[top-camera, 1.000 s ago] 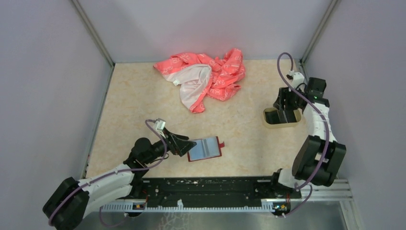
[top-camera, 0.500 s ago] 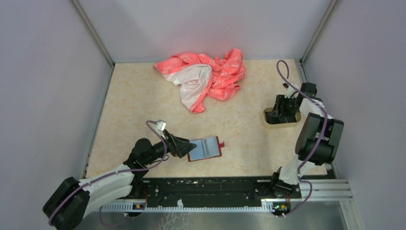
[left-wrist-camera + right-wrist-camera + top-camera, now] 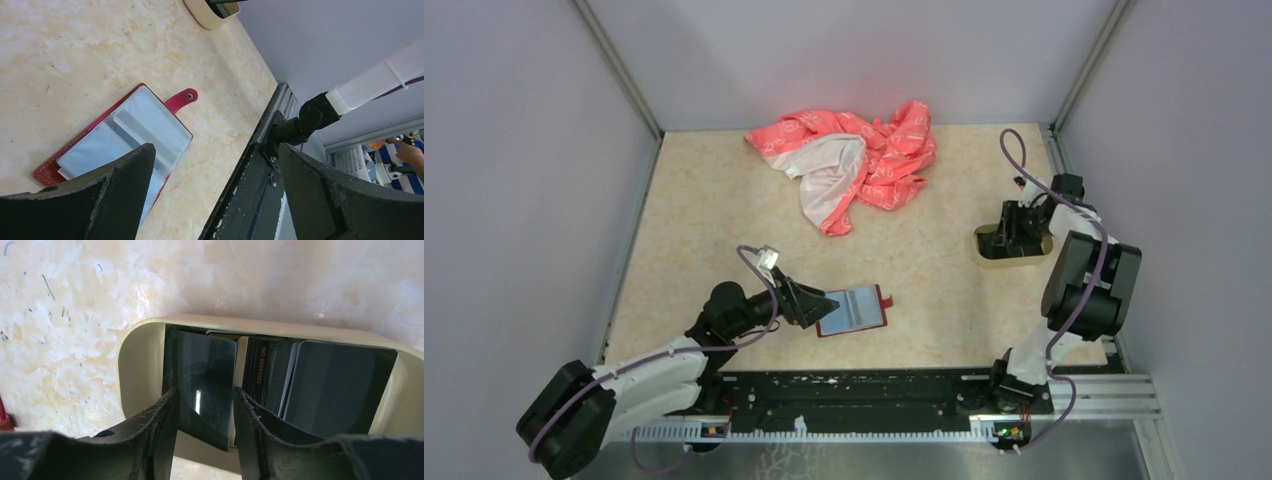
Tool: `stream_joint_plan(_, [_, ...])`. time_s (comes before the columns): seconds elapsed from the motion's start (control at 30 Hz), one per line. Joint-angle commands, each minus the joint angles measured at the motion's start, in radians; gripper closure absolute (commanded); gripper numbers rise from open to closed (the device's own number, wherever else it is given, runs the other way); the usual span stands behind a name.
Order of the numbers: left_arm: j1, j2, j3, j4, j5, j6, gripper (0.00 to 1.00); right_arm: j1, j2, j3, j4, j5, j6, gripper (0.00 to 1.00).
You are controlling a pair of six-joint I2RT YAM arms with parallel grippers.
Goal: Put the credit cards into the card holder
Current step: Pick up the credit card from the storage box.
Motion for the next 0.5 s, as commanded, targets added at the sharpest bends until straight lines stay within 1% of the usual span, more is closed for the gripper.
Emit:
stream_joint_plan(0.0, [0.005, 0.026, -0.004, 0.067, 0.028, -0.013, 0.01, -0.005, 0.029, 0.046, -0.031, -0.050, -0.019, 0.58])
stream_joint_plan(0.17, [0.005, 0.070, -0.008, 0.110, 0.052, -0.035, 0.01, -0.004, 0.037, 0.059, -0.056, -0.119, -0.015, 0.65])
stream_joint_plan(0.47, [0.005, 0.079, 0.010, 0.091, 0.052, -0.022, 0.01, -0.028, 0.025, 0.064, -0.088, -0.279, 0.008, 0.66])
